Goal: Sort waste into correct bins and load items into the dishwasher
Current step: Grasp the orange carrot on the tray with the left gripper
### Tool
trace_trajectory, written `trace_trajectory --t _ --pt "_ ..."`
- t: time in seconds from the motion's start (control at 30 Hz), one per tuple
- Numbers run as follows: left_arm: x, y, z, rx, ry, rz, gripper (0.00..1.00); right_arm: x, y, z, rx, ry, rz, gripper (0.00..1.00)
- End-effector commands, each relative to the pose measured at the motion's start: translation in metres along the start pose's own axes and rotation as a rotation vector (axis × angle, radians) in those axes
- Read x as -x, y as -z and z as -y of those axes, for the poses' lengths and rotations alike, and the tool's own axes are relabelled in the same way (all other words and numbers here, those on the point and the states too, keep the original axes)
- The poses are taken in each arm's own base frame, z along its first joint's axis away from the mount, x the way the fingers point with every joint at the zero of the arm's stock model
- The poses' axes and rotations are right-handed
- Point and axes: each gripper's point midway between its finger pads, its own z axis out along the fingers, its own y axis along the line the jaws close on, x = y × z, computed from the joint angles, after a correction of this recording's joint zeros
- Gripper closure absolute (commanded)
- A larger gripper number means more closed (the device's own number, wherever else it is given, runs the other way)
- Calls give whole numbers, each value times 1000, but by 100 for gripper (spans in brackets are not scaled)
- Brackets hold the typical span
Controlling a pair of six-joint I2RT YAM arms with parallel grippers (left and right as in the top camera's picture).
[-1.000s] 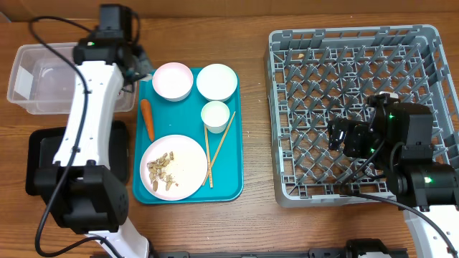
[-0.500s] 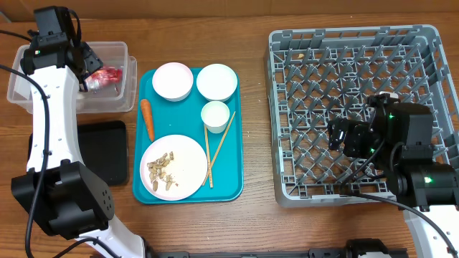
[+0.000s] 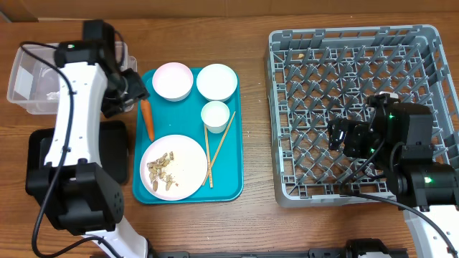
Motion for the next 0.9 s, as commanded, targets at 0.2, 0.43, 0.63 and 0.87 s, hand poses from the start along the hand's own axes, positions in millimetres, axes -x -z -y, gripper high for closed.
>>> trace_trajectory --t 0.2,0.43,0.63,0.87 --pt "-27 -68 1 68 -54 -39 33 10 8 -2 5 4 32 0" --pt "-36 -109 -3 60 -57 -22 36 10 8 -2 5 4 31 0" --pt "-37 -132 -4 38 -57 21 42 10 8 -2 5 4 31 0" --pt "-39 -139 -6 41 -57 22 46 10 8 -2 5 4 31 0"
